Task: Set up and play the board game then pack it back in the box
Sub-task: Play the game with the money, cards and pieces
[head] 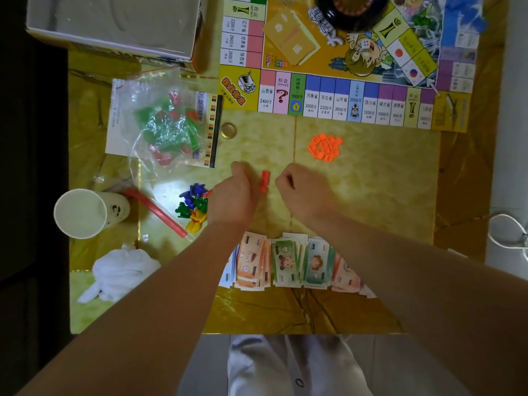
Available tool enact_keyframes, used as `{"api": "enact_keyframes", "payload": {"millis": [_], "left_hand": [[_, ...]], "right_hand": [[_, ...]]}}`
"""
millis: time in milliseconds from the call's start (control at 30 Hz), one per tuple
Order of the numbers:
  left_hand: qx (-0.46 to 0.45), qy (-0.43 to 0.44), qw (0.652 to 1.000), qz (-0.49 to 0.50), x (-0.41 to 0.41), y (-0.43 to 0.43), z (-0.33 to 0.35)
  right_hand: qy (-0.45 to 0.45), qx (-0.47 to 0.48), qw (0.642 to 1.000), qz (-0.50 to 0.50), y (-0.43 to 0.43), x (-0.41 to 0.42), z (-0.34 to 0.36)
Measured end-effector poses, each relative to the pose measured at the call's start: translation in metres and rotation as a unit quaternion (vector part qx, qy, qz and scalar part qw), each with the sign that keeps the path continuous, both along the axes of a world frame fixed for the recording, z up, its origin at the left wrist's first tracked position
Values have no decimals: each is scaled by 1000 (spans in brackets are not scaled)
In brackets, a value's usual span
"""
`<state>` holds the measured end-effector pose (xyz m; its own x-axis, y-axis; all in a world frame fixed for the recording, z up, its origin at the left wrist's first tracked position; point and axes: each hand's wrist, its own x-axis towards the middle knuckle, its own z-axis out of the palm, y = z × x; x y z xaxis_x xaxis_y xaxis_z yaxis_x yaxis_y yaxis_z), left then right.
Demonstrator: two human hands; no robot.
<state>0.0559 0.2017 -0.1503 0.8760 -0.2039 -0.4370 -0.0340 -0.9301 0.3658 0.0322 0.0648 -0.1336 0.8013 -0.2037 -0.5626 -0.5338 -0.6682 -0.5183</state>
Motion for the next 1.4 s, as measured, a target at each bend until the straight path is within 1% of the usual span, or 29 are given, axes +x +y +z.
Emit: {"api": "enact_keyframes", "payload": {"millis": [33, 67, 100, 133, 167, 233, 267, 333, 400, 500, 567, 600, 633, 733, 800, 867, 933, 1000, 1033, 1100, 1233, 1300, 1400], "left_hand": [[7, 0, 1000, -2, 0, 0, 0], [9, 0, 1000, -3, 0, -1, -1], [8, 2, 1000, 0, 0, -1, -1], [-1, 2, 1000, 12, 2, 0, 0], [-17, 4, 999, 35, 3, 0, 1], [-82, 22, 989, 122, 5, 3, 2], [-126, 42, 975, 178, 6, 4, 2], [-215, 91, 930, 284, 8, 7, 3], [-288, 137, 879, 354, 9, 8, 8], [-362, 204, 815, 403, 8, 12, 15], [-399, 232, 779, 426, 9, 13, 17], [-405, 236, 770, 433, 10, 15, 18], [-403, 235, 770, 435, 10, 17, 19], [-395, 215, 795, 407, 10, 22, 19], [-383, 192, 832, 353, 11, 25, 15], [-343, 153, 878, 295, 13, 24, 10], [-273, 105, 929, 225, 17, 19, 9], [-143, 56, 981, 115, 18, 10, 12], [-83, 39, 994, 66, 19, 6, 14], [-9, 34, 999, -4, 18, -3, 16], [71, 10, 987, -141, 19, -18, 12], [99, 11, 979, -176, 21, -20, 8], [122, -3, 972, -201, 23, -21, 4]], "right_hand": [[11, 64, 996, -67, -2, 2, 0], [24, 141, 980, -138, -4, 4, 2], [35, 214, 956, -199, -5, 6, 5], [45, 271, 932, -236, -6, 8, 7], [53, 303, 918, -250, -7, 10, 9], [61, 317, 914, -248, -6, 11, 12], [58, 310, 917, -243, -4, 11, 11], [54, 278, 929, -238, 0, 10, 7], [43, 192, 958, -211, 3, 6, 1], [23, 29, 992, -119, 10, 0, -4], [34, -71, 996, -34, 17, -3, -4], [39, -98, 994, -2, 21, -3, -3], [46, -116, 992, 26, 26, -3, -4], [53, -171, 980, 82, 35, 0, -9], [45, -164, 982, 79, 35, 2, -6], [47, -130, 988, 62, 32, 0, 0], [59, -94, 993, 32, 25, -3, 4], [68, -41, 996, -36, 14, -6, 6], [69, -12, 995, -71, 8, -7, 7], [70, 31, 990, -118, -2, -7, 10], [43, 60, 982, -172, -18, -12, 6], [40, 80, 977, -193, -25, -15, 0], [41, 97, 975, -197, -31, -18, -5]]}}
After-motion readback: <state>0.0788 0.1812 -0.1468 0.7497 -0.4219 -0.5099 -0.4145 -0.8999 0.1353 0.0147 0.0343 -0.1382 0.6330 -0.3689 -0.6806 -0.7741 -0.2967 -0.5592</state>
